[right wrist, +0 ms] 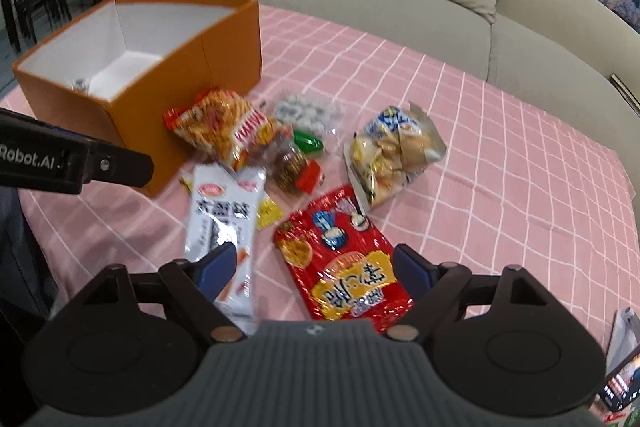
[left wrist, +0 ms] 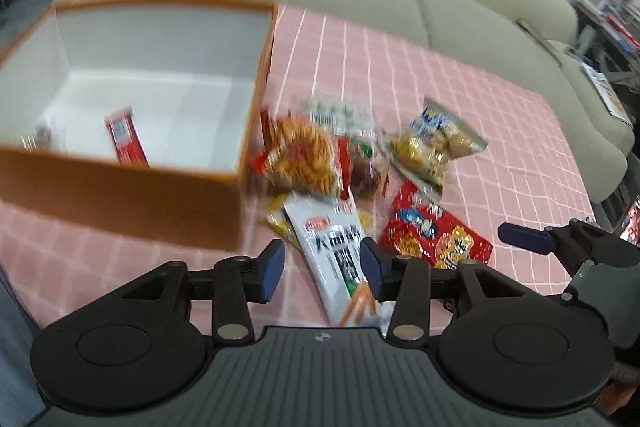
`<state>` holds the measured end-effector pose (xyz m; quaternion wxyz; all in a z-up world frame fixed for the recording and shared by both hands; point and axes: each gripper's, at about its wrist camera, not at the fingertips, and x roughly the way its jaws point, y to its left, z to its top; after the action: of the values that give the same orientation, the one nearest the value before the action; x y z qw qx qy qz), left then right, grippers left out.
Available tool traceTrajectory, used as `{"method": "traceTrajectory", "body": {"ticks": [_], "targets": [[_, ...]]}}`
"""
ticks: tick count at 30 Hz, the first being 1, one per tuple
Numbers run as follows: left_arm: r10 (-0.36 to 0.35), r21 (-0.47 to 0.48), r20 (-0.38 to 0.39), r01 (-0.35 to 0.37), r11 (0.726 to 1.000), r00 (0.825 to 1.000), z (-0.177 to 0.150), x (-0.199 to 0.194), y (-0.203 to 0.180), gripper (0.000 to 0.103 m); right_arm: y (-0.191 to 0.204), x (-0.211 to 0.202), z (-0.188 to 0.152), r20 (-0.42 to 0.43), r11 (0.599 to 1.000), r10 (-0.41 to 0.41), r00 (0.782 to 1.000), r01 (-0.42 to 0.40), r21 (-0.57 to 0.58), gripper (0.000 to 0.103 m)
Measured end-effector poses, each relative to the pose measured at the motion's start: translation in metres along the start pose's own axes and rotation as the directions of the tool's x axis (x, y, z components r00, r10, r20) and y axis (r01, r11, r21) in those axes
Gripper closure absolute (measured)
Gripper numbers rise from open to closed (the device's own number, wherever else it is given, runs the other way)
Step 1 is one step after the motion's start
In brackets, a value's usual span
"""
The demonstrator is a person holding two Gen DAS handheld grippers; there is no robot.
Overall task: Organize snacks
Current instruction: 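Move both tools back to the snack pile, then grasp the white spicy strip pack with the left tool while the right grasps the red chip bag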
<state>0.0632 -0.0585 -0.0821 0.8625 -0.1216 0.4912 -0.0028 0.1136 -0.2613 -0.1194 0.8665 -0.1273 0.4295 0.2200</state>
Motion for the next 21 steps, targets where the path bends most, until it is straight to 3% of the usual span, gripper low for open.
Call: {"method": "traceTrajectory", "body": {"ticks": [4,8,21], "targets": [[0.016,-0.065,-0.058,-0.020,0.998,0.998,-0.002,0.020,-0.005,0.035,-0.008,0.012,-0.004,-0.018,0.996,0.002,1.000,-0.003,-0.087,0.020],[0.050,-0.118,-0.112,-0.063,0.991,0.992,-0.004,0.039,-0.009,0.028,-0.019,0.025,-0.002,-0.050,0.989,0.026,0.998,-0.033,-0.141,0.017],[0.141,-0.174,-0.201,-0.177,0.969,0.969,-0.008,0.087,-0.025,0.020,-0.031,0.059,0.001,-0.134,0.978,0.122,0.983,-0.142,-0.152,0.016]]}}
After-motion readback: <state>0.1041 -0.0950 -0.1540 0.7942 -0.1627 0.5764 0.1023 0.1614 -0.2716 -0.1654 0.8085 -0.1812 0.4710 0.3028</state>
